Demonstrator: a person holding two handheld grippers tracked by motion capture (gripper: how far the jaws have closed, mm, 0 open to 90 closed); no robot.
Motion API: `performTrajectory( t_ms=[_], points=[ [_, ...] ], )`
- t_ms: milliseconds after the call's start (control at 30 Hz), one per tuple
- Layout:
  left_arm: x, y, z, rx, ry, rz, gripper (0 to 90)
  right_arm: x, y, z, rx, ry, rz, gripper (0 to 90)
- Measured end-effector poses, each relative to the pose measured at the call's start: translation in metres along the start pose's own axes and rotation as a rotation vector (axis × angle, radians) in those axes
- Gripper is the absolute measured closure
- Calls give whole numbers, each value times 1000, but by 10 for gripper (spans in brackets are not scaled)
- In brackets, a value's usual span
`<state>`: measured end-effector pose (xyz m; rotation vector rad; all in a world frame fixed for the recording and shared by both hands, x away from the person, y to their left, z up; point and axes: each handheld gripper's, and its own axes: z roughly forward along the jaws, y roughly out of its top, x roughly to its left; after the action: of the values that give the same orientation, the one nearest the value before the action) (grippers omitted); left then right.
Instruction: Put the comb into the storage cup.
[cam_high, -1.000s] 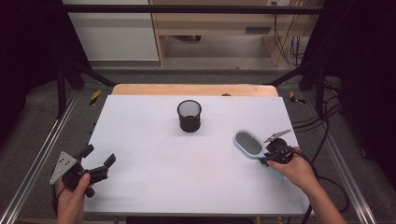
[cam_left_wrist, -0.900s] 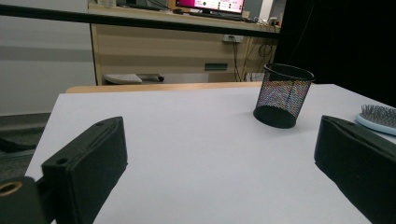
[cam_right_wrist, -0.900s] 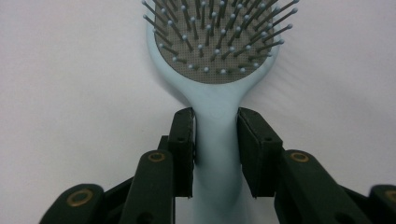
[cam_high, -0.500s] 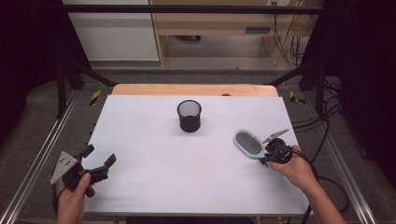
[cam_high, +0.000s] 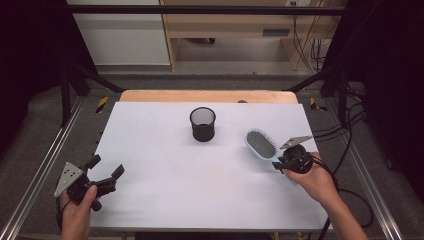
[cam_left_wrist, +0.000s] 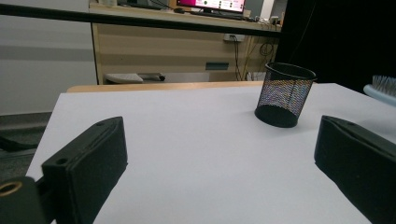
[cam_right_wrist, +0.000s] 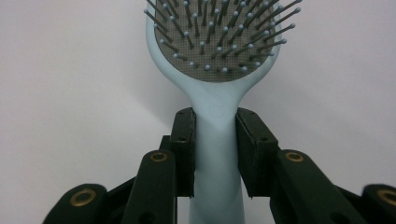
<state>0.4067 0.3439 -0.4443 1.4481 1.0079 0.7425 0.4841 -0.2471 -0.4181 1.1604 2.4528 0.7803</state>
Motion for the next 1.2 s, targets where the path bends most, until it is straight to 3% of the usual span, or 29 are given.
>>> performTrajectory(
  t_ms=[200, 267, 333, 367, 400, 667, 933, 1200],
  points=[
    [-3, 2, -1, -3, -8, 4, 27, 26, 18, 0, -174, 17, -15, 695],
    [-5, 2, -1, -4, -12, 4, 27, 29, 19, 1, -191, 22, -16, 695],
    [-7, 2, -1, -3, -6, 3, 28, 42, 26, 5, -265, 35, -13, 695],
    [-8, 3, -1, -5, -7, -1, 28, 42, 26, 5, -265, 35, -13, 695],
    [-11, 3, -1, -7, -7, -6, 27, 47, 30, 8, -313, 45, -12, 695],
    [-21, 6, -1, -6, -21, -17, 26, 58, 45, 17, -435, 64, 18, 695],
    [-29, 7, 4, -18, -51, -69, 25, 66, 54, 30, -545, 86, 32, 695],
    [-39, 19, 11, -36, -81, -74, 25, 75, 55, 32, -582, 100, 18, 694]
  ],
)
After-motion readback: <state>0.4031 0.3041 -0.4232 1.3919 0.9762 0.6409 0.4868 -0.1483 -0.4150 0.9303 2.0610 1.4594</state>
